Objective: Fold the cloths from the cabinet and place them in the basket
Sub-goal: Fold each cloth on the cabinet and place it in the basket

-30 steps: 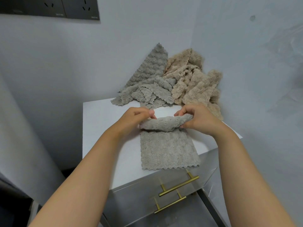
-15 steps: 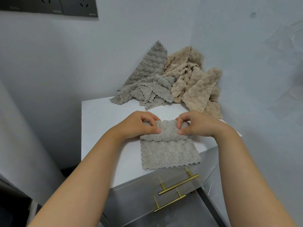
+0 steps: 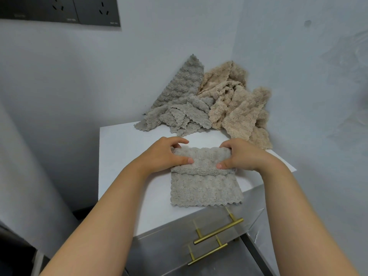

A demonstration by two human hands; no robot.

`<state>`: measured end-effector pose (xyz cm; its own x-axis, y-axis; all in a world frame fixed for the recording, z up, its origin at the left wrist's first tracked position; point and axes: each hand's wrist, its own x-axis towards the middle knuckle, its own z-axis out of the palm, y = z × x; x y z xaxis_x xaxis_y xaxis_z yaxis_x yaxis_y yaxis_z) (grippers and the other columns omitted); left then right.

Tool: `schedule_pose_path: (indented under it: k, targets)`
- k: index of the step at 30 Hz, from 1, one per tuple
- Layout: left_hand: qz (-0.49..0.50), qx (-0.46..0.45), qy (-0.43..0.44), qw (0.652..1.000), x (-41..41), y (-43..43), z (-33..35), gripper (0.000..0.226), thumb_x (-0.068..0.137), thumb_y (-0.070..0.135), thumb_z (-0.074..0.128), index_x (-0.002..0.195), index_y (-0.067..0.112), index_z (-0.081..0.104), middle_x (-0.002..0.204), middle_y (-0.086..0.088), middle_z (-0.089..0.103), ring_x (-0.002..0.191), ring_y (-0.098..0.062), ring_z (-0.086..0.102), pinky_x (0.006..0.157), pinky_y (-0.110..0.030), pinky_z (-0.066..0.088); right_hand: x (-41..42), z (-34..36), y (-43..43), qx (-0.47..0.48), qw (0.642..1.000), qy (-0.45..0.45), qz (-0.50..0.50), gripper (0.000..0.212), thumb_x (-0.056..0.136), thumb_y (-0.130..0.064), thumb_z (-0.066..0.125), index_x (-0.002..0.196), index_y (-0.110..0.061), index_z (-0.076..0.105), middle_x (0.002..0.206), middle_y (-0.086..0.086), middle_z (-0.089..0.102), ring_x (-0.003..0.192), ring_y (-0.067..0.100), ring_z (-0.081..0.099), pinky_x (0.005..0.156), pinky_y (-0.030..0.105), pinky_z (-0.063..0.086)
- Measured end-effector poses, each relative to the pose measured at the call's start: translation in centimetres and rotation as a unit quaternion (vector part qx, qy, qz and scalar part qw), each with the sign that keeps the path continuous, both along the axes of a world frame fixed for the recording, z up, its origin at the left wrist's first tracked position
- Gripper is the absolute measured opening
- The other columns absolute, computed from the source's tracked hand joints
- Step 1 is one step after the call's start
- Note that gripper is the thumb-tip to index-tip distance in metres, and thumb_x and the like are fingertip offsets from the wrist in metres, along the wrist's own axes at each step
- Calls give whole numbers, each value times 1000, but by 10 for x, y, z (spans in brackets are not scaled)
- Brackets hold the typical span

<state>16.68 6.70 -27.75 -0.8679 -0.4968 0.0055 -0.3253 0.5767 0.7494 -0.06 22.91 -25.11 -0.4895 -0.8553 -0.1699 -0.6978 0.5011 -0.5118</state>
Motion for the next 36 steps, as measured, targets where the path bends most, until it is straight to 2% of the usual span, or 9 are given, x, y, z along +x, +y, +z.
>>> schedule_pose_path:
  k: [5, 10, 15, 20, 24, 28, 31, 34, 36]
  targets:
    - [-20, 88, 39, 995, 0, 0, 1, 63, 70, 34, 82, 127, 32, 55, 122, 15, 58, 113, -5, 56, 89, -17, 42, 4, -3, -7, -98, 990, 90, -56, 43, 73, -24, 81, 107, -13, 58, 104, 2, 46, 98, 20, 45, 75, 29, 34]
    - [57, -13, 123, 991, -6, 3, 0, 58, 71, 17, 82, 121, 31, 58, 122, 8, 57, 114, -8, 51, 93, -22, 38, 10, -5, -11, -174, 976, 90, -90, 39, 75, -18, 79, 101, -22, 50, 100, -1, 51, 84, 17, 47, 59, 27, 30]
    - [102, -114, 152, 976, -10, 7, -1, 41, 74, 13, 78, 107, 27, 58, 102, 6, 51, 95, -11, 48, 73, -19, 31, 13, -8, -14, -215, 966, 107, -96, 36, 75, -6, 74, 90, -24, 47, 94, -3, 51, 80, 16, 46, 54, 25, 28]
    - [25, -71, 173, 982, -6, 8, 0, 41, 73, -4, 64, 95, 29, 53, 96, 16, 47, 98, -13, 46, 76, -11, 35, 9, -3, -8, -182, 979, 65, -64, 39, 74, -5, 76, 94, -22, 48, 103, -1, 54, 89, 20, 53, 63, 29, 41]
    - [-41, 115, 212, 970, -2, 13, 6, 24, 66, 25, 49, 86, 33, 61, 100, 7, 57, 95, -9, 51, 79, -21, 39, 7, 12, 8, -120, 992, 6, -25, 41, 71, -25, 82, 98, -23, 52, 101, -7, 54, 86, 12, 50, 71, 30, 40]
    - [-50, 68, 227, 970, -5, 12, 4, 38, 79, 46, 44, 67, 21, 70, 91, 2, 67, 107, -12, 54, 96, -24, 36, 8, 16, 10, -151, 988, -13, 2, 27, 84, -38, 67, 84, -12, 65, 90, -6, 65, 90, 15, 61, 76, 28, 45]
    - [-9, 16, 210, 978, -7, 15, 2, 33, 90, 27, 57, 61, 15, 68, 79, 3, 65, 95, -10, 55, 93, -28, 38, 11, 12, 1, -153, 988, 33, -3, 39, 94, -34, 56, 74, -1, 63, 69, -2, 61, 67, 22, 55, 59, 26, 39]
    - [1, -70, 164, 984, -12, 21, 1, 6, 87, 21, 63, 85, 16, 66, 91, 12, 60, 98, -6, 51, 87, -21, 38, 13, 2, -9, -147, 986, 76, -17, 22, 93, -25, 56, 75, -12, 58, 80, 3, 63, 77, 20, 57, 65, 29, 42]
    - [-42, -115, 98, 988, -15, 20, -6, 27, 90, 31, 60, 115, 20, 59, 115, 12, 55, 115, -7, 44, 94, -16, 32, 14, -6, -13, -131, 989, 74, -7, 12, 95, -25, 51, 96, -18, 60, 101, -1, 64, 95, 20, 58, 80, 34, 46]
